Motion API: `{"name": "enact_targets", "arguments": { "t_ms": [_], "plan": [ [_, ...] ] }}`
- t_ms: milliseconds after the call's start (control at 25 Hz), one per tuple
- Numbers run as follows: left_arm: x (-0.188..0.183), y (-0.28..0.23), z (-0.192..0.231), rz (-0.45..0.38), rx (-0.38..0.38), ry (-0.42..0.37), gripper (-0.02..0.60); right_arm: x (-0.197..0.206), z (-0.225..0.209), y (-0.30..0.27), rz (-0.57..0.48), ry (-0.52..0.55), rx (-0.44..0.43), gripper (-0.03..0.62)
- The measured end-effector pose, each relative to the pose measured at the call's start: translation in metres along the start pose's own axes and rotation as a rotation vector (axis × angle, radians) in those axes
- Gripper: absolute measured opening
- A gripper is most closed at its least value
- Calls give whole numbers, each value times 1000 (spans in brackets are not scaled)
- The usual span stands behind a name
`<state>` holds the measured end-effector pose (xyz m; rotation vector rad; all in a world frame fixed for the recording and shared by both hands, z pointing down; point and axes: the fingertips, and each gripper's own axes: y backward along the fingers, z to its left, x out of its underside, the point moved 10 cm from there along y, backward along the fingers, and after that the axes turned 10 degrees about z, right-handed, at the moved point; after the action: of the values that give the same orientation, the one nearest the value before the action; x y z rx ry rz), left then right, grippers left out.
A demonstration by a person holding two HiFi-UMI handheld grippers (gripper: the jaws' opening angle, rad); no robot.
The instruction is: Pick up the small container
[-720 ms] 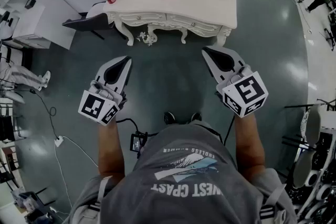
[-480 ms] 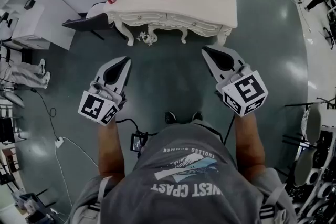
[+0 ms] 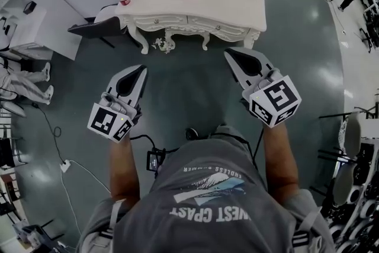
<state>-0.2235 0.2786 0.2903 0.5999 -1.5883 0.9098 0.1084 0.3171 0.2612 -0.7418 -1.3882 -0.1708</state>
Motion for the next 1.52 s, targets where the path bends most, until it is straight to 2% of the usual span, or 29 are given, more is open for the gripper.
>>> {"name": "enact_targets", "arguments": {
  "t_ms": [280,560,1520],
  "plan": [
    [6,-4,11,3,-21,26,15,-7,-15,-21,5,0,-30,25],
    [5,-14,19,21,-100,48,15,-12,-45,-54,4,4,-108,25],
    [-10,-99,45,55,-264,83,15,-35,-157,-146,7,38,-298,25]
  ]
}}
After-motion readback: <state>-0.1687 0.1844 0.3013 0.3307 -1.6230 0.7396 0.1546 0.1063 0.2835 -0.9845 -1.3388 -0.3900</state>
